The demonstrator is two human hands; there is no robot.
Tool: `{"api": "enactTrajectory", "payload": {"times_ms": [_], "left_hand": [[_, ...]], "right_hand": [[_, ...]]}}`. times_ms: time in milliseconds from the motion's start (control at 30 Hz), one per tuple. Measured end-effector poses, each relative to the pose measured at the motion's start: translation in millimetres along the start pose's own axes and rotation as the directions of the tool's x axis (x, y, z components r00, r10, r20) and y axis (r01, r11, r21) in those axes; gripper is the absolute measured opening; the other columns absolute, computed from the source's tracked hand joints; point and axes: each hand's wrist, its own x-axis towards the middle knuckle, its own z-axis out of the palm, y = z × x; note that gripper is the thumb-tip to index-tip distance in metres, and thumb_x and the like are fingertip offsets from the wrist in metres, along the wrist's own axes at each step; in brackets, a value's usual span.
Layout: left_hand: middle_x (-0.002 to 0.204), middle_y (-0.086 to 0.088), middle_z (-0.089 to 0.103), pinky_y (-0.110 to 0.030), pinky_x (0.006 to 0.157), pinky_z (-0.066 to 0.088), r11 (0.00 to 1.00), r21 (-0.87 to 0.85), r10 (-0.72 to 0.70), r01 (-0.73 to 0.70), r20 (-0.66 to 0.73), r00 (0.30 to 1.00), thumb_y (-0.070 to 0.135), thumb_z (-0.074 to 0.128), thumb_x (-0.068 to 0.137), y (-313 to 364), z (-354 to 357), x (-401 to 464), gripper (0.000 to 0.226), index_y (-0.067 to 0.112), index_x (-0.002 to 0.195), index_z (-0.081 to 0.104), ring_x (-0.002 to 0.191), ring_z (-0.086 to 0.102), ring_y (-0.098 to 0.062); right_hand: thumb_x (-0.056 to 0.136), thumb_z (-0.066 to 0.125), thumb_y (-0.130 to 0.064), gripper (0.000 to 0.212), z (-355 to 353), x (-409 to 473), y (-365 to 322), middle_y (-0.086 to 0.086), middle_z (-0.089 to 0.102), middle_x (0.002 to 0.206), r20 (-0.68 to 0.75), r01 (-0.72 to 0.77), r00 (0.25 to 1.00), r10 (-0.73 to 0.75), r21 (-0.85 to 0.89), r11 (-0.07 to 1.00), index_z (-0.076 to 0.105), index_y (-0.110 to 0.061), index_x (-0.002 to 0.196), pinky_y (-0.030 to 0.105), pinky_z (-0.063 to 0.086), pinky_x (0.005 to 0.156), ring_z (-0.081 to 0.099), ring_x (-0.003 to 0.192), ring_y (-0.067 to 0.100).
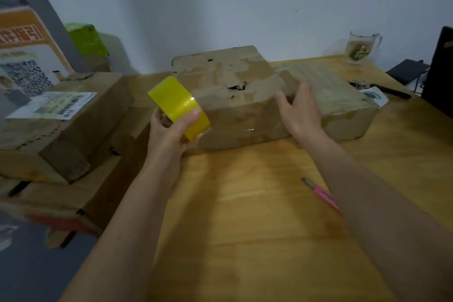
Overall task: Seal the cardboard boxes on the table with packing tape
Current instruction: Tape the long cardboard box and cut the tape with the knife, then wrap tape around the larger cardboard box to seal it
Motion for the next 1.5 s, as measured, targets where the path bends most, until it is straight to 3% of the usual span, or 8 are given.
{"api": "enactTrajectory", "payload": {"times_ms": [100,400,500,867,1000,1200,1333,1500], "left_hand": [[0.099,0.007,0.073,-0.033,0.074,0.057,0.988,-0.128,-0.081,0.086,0.044,0.996,0.036,0.075,0.07,6,-8,-2,0.046,0.026,0.114,0.062,0.091,0.072,-0.013],[0.084,0.01,0.074,-0.029,0.064,0.058,0.995,-0.073,-0.06,0.074,0.182,0.982,0.036,0.076,0.07,42,-8,-69,0.015,0.032,0.085,0.075,0.078,0.073,-0.01],[0.076,0.01,0.074,-0.028,0.06,0.057,0.993,-0.09,-0.062,0.08,0.191,0.98,0.034,0.079,0.069,55,-12,-100,0.001,0.035,0.069,0.079,0.072,0.073,-0.011],[0.065,0.007,0.073,-0.031,0.067,0.06,0.966,-0.207,-0.15,0.155,0.041,0.988,0.036,0.079,0.055,67,-29,-211,0.044,0.021,0.094,0.064,0.061,0.073,-0.014],[0.076,0.004,0.076,-0.032,0.059,0.06,0.943,-0.298,-0.166,0.146,-0.042,0.985,0.035,0.083,0.057,72,-37,-230,0.047,0.022,0.098,0.065,0.07,0.075,-0.014],[0.093,0.008,0.077,-0.033,0.071,0.059,0.955,-0.288,0.046,-0.065,-0.07,0.996,0.036,0.088,0.066,84,-37,-237,0.051,0.026,0.11,0.064,0.09,0.074,-0.014],[0.096,0.007,0.076,-0.032,0.072,0.057,0.963,-0.265,0.058,-0.048,0.029,0.998,0.037,0.081,0.069,89,-23,-227,0.045,0.028,0.11,0.065,0.09,0.074,-0.014],[0.101,0.005,0.073,-0.032,0.076,0.058,0.976,-0.219,0.03,-0.014,0.067,0.997,0.037,0.083,0.067,85,-3,-207,0.051,0.025,0.112,0.064,0.091,0.072,-0.014]], "right_hand": [[0.095,0.051,-0.045,0.062,-3,2,-8,0.002,0.047,0.141,0.077,-0.108,0.992,0.097,0.149,0.983,0.033,-0.014,0.145,0.044,0.042,0.103,0.047,0.126,0.022],[0.091,0.057,-0.035,0.039,-41,-43,-15,0.001,0.054,0.126,-0.089,-0.12,0.985,0.151,0.283,0.952,0.054,-0.018,0.126,0.016,0.036,0.068,0.052,0.103,0.01],[0.089,0.057,-0.036,0.032,-51,-77,-17,-0.001,0.048,0.125,-0.105,-0.103,0.985,0.138,0.286,0.953,0.051,-0.024,0.119,0.023,0.039,0.08,0.048,0.111,0.013],[0.086,0.038,-0.007,0.033,-70,-189,5,-0.006,0.065,0.083,-0.329,-0.126,0.879,0.345,0.539,0.833,0.06,-0.029,0.079,0.029,0.047,0.078,0.06,0.089,0.012],[0.091,0.041,-0.006,0.033,-84,-195,23,-0.006,0.064,0.084,-0.336,-0.115,0.909,0.247,0.366,0.923,0.062,-0.029,0.083,0.04,0.054,0.077,0.062,0.088,0.017],[0.094,0.058,-0.025,0.03,-90,-186,86,0.008,0.059,0.125,0.019,-0.231,0.961,0.276,-0.492,0.839,0.062,-0.024,0.124,0.042,0.036,0.098,0.044,0.123,0.034],[0.094,0.06,-0.019,0.021,-90,-177,92,0.007,0.065,0.113,-0.028,-0.213,0.974,0.226,-0.458,0.863,0.071,-0.021,0.111,0.033,0.03,0.077,0.047,0.115,0.029],[0.095,0.054,-0.008,0.023,-100,-167,85,0.01,0.067,0.116,-0.065,-0.219,0.975,0.21,-0.217,0.951,0.069,-0.013,0.112,0.035,0.048,0.088,0.06,0.108,0.027]]}}
